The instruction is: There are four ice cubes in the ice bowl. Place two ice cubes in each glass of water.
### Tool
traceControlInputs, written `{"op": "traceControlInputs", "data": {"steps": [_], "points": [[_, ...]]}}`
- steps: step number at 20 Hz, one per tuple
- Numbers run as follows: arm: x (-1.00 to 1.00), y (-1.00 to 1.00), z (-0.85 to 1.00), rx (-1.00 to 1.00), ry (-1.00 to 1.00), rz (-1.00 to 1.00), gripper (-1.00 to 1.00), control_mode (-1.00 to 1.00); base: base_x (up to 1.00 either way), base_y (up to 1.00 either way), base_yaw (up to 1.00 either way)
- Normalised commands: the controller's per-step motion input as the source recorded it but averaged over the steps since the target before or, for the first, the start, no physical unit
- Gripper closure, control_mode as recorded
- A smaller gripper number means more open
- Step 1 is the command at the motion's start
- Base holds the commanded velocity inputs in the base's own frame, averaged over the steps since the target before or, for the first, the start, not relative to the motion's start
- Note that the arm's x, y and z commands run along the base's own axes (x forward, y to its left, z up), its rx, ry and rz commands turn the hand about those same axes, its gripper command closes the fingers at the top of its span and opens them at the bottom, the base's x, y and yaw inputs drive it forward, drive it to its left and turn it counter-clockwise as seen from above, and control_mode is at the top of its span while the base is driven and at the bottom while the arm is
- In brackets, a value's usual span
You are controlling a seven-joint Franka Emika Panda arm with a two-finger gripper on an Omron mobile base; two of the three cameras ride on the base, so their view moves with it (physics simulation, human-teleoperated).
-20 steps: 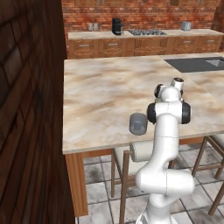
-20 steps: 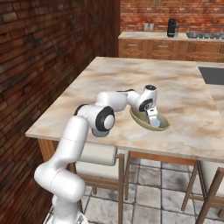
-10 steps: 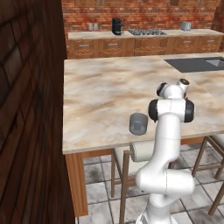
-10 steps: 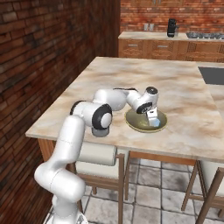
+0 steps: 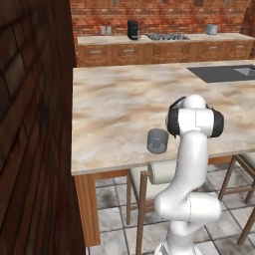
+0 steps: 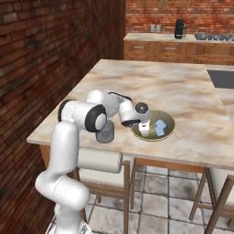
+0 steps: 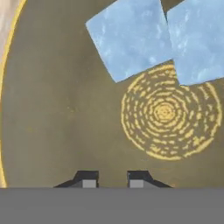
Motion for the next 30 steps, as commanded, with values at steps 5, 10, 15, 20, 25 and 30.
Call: {"op": "traceControlInputs", "data": {"steps": [5,10,15,20,25,30], "points": [[0.00,0.07,0.03,0.00,-0.01,-0.05,1.00,-1.00,0.00,0.00,0.00],[0.12,0.00,0.18,0.02,0.01,0.00,1.00,-1.00,0.00,0.00,0.00],[0.24,-0.05,0.46,0.11,0.01,0.00,1.00,-1.00,0.00,0.00,0.00],[0.17,-0.13,0.84,0.16,0.07,0.00,1.00,-1.00,0.00,0.00,0.00],[0.02,-0.05,1.00,0.14,0.11,0.00,1.00,-1.00,0.00,0.00,0.00],[-0.39,0.00,1.00,0.07,0.19,0.03,1.00,-1.00,0.00,0.00,0.00]]}}
